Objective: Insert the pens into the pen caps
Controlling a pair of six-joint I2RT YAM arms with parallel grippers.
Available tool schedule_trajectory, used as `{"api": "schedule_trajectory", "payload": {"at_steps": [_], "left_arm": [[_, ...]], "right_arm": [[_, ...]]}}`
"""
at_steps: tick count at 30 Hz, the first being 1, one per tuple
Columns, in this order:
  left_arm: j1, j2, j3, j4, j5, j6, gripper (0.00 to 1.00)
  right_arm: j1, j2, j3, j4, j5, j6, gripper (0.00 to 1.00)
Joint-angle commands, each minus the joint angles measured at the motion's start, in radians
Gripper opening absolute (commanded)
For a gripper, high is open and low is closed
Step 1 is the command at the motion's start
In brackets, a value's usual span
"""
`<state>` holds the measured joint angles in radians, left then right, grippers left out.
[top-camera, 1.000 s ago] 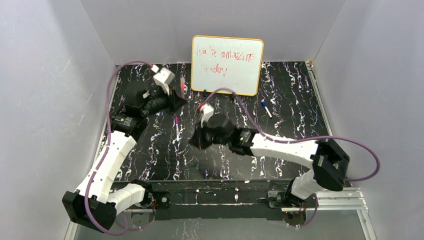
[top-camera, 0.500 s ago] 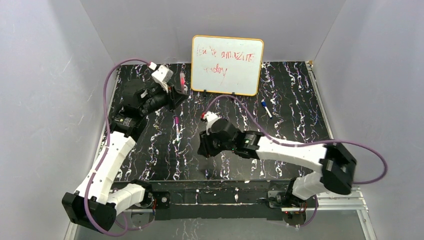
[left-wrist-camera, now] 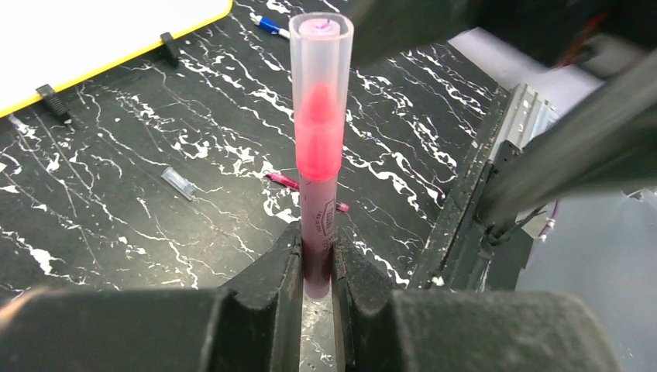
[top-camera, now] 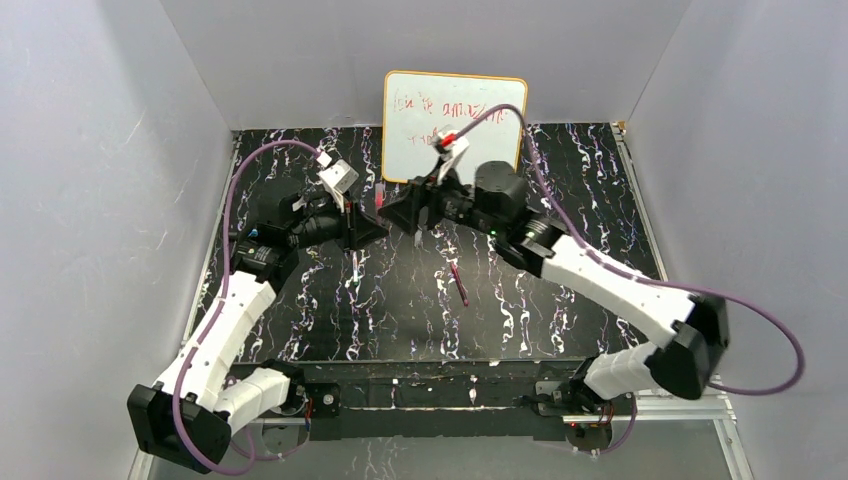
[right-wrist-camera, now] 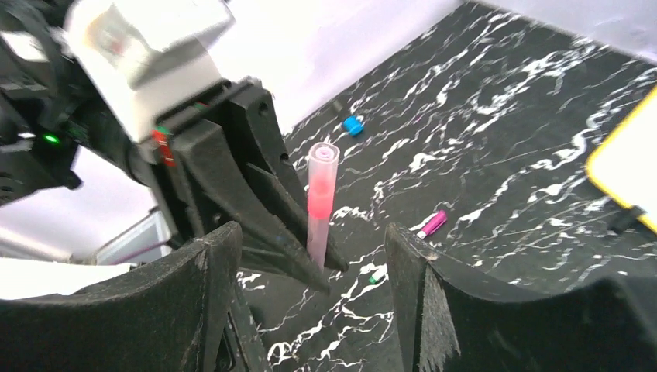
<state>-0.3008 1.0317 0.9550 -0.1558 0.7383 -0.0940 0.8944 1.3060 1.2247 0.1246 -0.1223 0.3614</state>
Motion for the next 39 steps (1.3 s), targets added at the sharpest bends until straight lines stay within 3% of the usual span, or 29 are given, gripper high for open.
{"api": "schedule_trajectory", "payload": {"at_steps": [1, 15, 19, 31, 39], "left_arm": [[0.0, -0.037, 0.012, -0.025, 0.079, -0.003, 0.0], [0.0, -0.028, -0.007, -0.048, 0.102, 0.017, 0.0], [0.001, -0.031, -0.01, -0.047, 0.099, 0.017, 0.0], [0.002, -0.031, -0.007, -0.05, 0.091, 0.026, 0.0], [0.001, -0.016, 0.067, -0.083, 0.032, 0.071, 0.0]], "right_arm": [[0.007, 0.11, 0.104, 0.065, -0.153, -0.009, 0.75], [-0.018, 0.175, 0.171, 0.082, -0.167, -0.026, 0.7], [-0.022, 0.183, 0.174, 0.085, -0.173, -0.017, 0.52], [-0.027, 0.202, 0.172, 0.07, -0.218, 0.004, 0.28], [-0.027, 0.206, 0.129, 0.04, -0.26, 0.022, 0.01]]}}
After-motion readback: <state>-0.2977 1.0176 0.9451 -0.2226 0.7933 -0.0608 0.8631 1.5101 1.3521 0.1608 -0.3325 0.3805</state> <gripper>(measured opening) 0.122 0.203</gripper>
